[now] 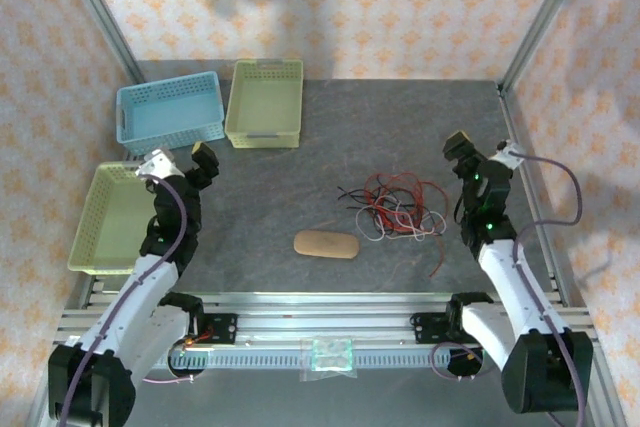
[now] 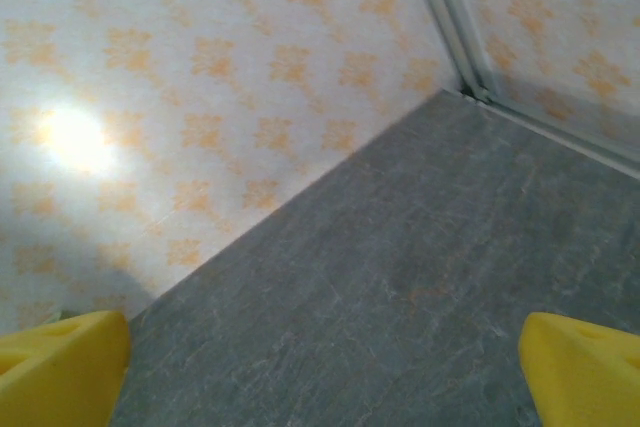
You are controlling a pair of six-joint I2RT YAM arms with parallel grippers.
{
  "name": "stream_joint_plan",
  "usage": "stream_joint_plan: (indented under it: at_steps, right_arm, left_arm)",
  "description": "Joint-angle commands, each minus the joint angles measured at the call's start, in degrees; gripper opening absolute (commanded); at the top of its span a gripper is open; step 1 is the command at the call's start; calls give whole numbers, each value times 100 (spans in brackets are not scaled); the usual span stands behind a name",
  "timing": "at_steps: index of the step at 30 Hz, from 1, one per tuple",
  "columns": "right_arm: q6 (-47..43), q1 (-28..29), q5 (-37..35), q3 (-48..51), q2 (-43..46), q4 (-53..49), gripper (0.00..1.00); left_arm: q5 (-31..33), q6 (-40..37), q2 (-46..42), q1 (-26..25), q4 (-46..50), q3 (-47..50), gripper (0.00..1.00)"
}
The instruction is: Untangle the cables
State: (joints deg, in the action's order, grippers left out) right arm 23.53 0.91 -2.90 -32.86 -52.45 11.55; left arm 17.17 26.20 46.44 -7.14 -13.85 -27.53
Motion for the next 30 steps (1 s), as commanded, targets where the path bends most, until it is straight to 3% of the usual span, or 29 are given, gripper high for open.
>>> stream_joint_plan:
  at_steps: [1, 3, 6, 8, 16, 21, 28, 30]
  right_arm:
    - [424, -20, 171, -478, -267, -1662, 100]
    - [440, -27, 782, -618, -411, -1737, 100]
    - [124, -20, 2361, -768, -783, -1442, 100]
    - [227, 125, 2725, -974, -1121, -1414, 100]
    - [114, 1818, 1551, -2076, -2685, -1683, 100]
    - [155, 2674, 1033, -3154, -3910, -1762, 99]
    - [367, 3210, 870, -4844, -5558, -1741, 93]
    - [351, 3324, 878, -5461, -6039, -1883, 93]
  left_arm:
    - [-202, 711, 27, -29, 1570, -579, 99]
    - [-348, 935, 262, -33, 1993, -907, 100]
    - [-690, 856, 906, -33, 2646, -1556, 100]
    - [-935, 774, 1394, -33, 3002, -1995, 99]
    - [-1791, 347, 2768, -25, 3712, -3229, 100]
    - [-1692, 705, 2618, -25, 3599, -3096, 100]
    - [-1947, 414, 2081, -3, 3365, -2467, 99]
    - [-2333, 433, 2000, 104, 3294, -2331, 99]
